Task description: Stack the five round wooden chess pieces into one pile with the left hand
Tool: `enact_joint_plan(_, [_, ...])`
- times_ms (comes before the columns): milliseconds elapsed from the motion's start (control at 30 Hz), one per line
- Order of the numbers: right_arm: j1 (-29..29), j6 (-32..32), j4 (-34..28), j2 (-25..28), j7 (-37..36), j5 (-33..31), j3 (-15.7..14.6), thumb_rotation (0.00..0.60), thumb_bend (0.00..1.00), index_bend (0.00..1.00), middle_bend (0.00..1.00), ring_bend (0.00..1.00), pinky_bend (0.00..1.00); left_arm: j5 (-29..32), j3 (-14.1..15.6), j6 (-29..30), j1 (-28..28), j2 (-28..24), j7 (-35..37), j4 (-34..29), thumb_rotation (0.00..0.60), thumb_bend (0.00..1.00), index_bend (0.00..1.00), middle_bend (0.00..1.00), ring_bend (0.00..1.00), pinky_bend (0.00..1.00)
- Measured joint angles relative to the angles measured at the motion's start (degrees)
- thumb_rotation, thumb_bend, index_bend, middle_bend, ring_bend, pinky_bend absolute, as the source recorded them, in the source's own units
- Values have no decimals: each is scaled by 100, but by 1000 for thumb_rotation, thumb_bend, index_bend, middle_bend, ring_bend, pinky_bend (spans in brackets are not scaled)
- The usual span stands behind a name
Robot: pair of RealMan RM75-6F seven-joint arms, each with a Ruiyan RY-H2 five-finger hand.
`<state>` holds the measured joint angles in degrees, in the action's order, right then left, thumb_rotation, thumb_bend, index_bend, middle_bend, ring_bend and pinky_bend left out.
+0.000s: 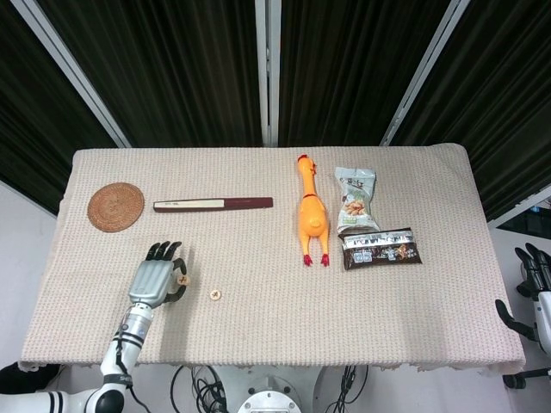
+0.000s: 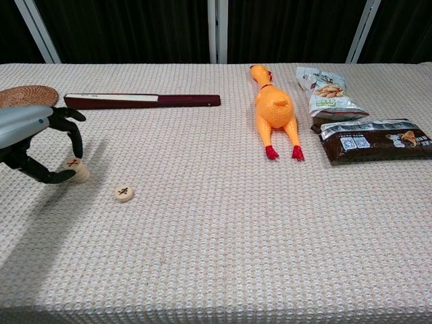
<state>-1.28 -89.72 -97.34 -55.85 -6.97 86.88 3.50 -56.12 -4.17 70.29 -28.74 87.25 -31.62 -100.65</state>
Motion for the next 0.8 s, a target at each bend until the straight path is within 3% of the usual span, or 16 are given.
enact_joint_plan(467, [0,3,3,15,-39,2,-5,600,267,0,0,0,0,3,-10,16,19,-25,-69,-115,600,300,375,65,0,0])
enact_joint_plan(633, [-3,-4,11,14,-37,2,-2,600,267,0,0,0,0,-269,13,208,61,-102,-110,-339,600,299,327,61,0,0])
enact_joint_plan(800, [-11,-33,-2,11,-21,43,-14,600,267,0,0,0,0,-570,117,307,92,-156,-207,-616,600,299,340,61,0,0])
